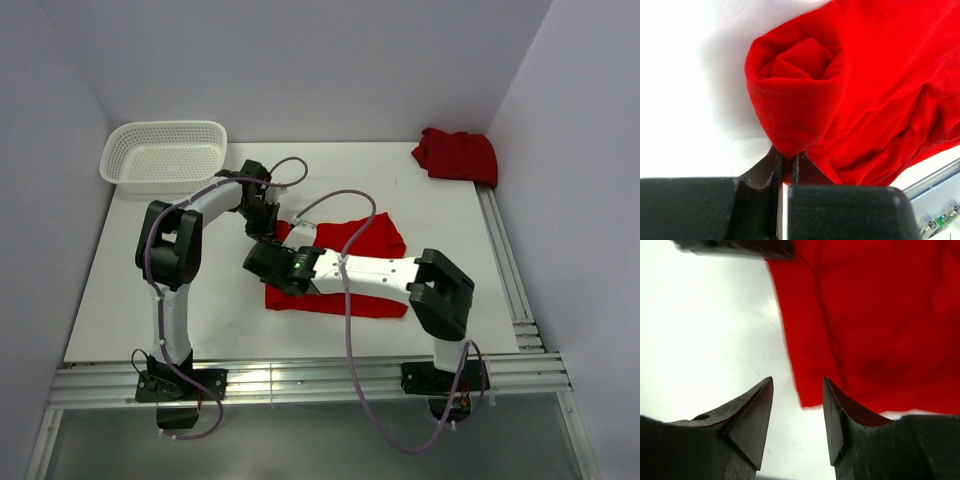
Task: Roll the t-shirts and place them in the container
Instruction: Roll the tshirt
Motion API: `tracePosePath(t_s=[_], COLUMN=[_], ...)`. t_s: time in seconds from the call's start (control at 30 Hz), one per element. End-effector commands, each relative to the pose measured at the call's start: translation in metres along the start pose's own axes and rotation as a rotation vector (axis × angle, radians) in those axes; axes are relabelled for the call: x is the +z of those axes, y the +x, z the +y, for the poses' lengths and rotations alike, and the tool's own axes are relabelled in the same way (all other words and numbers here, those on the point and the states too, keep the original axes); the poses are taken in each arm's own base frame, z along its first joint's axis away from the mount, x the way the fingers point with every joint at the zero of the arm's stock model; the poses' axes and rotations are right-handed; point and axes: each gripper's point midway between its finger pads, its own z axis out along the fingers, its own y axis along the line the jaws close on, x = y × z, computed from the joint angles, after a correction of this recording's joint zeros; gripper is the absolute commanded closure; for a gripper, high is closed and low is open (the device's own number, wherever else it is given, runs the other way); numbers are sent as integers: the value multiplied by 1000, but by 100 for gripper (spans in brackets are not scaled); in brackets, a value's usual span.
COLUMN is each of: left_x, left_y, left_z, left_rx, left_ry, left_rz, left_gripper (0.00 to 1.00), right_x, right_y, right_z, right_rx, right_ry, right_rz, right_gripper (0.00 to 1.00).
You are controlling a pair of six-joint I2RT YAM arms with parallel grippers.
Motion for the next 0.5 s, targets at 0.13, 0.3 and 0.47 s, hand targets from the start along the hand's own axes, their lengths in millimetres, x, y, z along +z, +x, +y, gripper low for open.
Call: tracePosePath(t_s=[0.13, 0.3, 0.47], left_x=[-14, -13, -11], left_y=[4, 5, 7], left_z=[7, 6, 6], left_rx=[24, 34, 35], left_ry=[-104, -113, -111], left_rz=[22, 30, 37], left_gripper=[100, 100, 100], right_x=[24, 46, 62], right_y=[-23, -16, -3], right_z=[20, 30, 30], right_rx=[-174, -212, -235], right_ry=[118, 122, 145], right_rz=[-135, -148, -124], right_gripper=[49, 50, 50])
